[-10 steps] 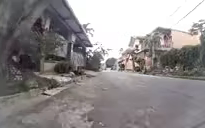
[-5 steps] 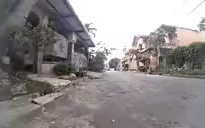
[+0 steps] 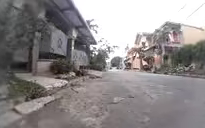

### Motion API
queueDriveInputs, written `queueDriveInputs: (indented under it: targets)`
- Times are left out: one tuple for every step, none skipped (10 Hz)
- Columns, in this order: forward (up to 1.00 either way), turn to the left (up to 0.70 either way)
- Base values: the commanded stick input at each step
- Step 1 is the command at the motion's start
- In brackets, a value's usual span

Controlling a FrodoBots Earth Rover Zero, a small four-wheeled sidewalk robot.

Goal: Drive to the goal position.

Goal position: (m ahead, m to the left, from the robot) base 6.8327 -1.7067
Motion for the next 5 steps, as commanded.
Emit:
queueDriveInputs:
  targets:
    - [1.0, 0.0]
    - [1.0, -0.19]
    - [1.0, -0.33]
    - [1.0, -0.4]
    - [1.0, -0.4]
